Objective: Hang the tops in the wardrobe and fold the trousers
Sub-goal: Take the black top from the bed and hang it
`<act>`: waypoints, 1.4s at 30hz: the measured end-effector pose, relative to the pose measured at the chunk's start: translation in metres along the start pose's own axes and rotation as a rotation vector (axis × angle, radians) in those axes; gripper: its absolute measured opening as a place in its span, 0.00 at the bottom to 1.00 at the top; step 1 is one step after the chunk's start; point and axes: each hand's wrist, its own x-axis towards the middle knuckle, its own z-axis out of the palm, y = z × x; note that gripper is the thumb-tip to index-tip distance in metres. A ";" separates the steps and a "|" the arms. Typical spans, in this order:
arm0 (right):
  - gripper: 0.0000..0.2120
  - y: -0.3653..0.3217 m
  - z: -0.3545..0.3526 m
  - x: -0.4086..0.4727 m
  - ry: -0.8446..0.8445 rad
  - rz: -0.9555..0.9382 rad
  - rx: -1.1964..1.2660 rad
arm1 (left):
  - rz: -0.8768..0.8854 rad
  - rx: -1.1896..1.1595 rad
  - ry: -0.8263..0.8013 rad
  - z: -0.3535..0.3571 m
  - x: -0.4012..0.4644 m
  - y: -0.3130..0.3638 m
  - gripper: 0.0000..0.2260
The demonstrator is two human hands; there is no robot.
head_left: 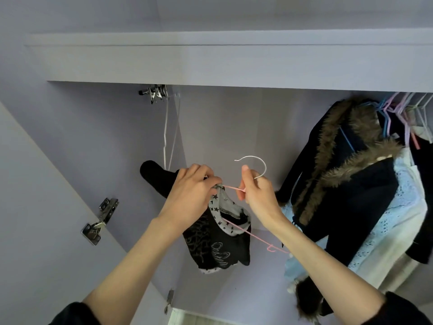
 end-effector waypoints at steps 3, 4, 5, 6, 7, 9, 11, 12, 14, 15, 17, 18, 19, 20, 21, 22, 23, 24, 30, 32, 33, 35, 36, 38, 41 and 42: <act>0.16 0.003 -0.010 -0.003 -0.200 0.065 0.238 | 0.071 -0.022 -0.044 -0.003 0.003 -0.004 0.11; 0.16 0.007 -0.018 -0.001 -0.321 0.094 0.300 | 0.082 -0.020 -0.058 -0.004 0.003 -0.005 0.12; 0.18 0.012 -0.028 0.002 -0.454 0.134 0.317 | 0.089 -0.026 -0.057 -0.006 0.001 -0.006 0.13; 0.22 0.020 -0.039 0.006 -0.577 0.182 0.304 | 0.088 -0.040 -0.043 -0.007 -0.001 -0.008 0.13; 0.26 0.027 -0.050 0.008 -0.677 0.236 0.277 | 0.087 -0.060 -0.025 -0.008 -0.003 -0.010 0.13; 0.30 0.045 -0.066 0.009 -0.772 0.331 0.143 | 0.098 -0.089 0.001 -0.015 -0.004 -0.014 0.10; 0.22 0.059 -0.065 0.004 -0.800 0.391 -0.053 | 0.089 -0.121 0.026 -0.022 -0.005 -0.015 0.07; 0.20 0.064 -0.057 0.002 -0.826 0.411 -0.129 | 0.080 -0.135 0.034 -0.026 -0.005 -0.015 0.07; 0.13 0.065 -0.034 -0.002 -0.870 0.393 -0.219 | 0.069 -0.148 0.051 -0.033 -0.005 -0.013 0.07; 0.07 0.062 -0.022 -0.004 -0.861 0.372 -0.240 | 0.066 -0.152 0.061 -0.035 -0.006 -0.014 0.06; 0.09 0.057 -0.009 -0.006 -0.807 0.339 -0.197 | 0.062 -0.161 0.078 -0.039 -0.010 -0.017 0.06; 0.11 0.056 -0.006 -0.006 -0.765 0.378 -0.110 | 0.058 -0.167 0.086 -0.041 -0.013 -0.019 0.06; 0.12 0.055 -0.005 -0.007 -0.746 0.407 -0.024 | 0.052 -0.173 0.096 -0.042 -0.016 -0.021 0.07; 0.13 0.054 -0.005 -0.008 -0.767 0.405 0.040 | 0.043 -0.177 0.106 -0.042 -0.018 -0.023 0.07; 0.12 0.055 -0.005 -0.008 -0.812 0.392 0.059 | 0.033 -0.182 0.115 -0.042 -0.020 -0.024 0.06; 0.11 0.054 -0.004 -0.010 -0.870 0.382 0.067 | 0.021 -0.191 0.119 -0.042 -0.021 -0.025 0.06; 0.10 0.053 -0.002 -0.011 -0.928 0.382 0.076 | 0.015 -0.203 0.118 -0.042 -0.023 -0.025 0.06; 0.10 0.054 0.000 -0.013 -0.972 0.391 0.071 | 0.011 -0.213 0.116 -0.042 -0.024 -0.024 0.08; 0.07 0.050 -0.005 -0.017 -0.965 0.428 -0.058 | -0.002 -0.227 0.109 -0.042 -0.030 -0.028 0.06; 0.06 0.047 -0.010 -0.017 -0.914 0.422 -0.091 | -0.009 -0.239 0.104 -0.041 -0.030 -0.028 0.06; 0.07 0.045 -0.012 -0.016 -0.886 0.400 -0.095 | -0.008 -0.240 0.104 -0.041 -0.031 -0.028 0.06; 0.06 0.050 -0.015 -0.007 -0.768 0.305 -0.186 | -0.008 -0.222 0.109 -0.041 -0.032 -0.030 0.07; 0.08 0.054 -0.018 -0.001 -0.691 0.235 -0.280 | -0.014 -0.210 0.111 -0.042 -0.033 -0.032 0.08; 0.10 0.061 -0.030 0.009 -0.562 0.128 -0.527 | -0.036 -0.170 0.119 -0.043 -0.037 -0.037 0.11; 0.05 0.077 -0.056 0.021 -0.318 0.156 -0.521 | -0.127 -0.089 0.161 -0.044 -0.043 -0.043 0.09; 0.05 0.079 -0.066 0.023 -0.282 0.195 -0.455 | -0.165 -0.061 0.183 -0.043 -0.045 -0.043 0.08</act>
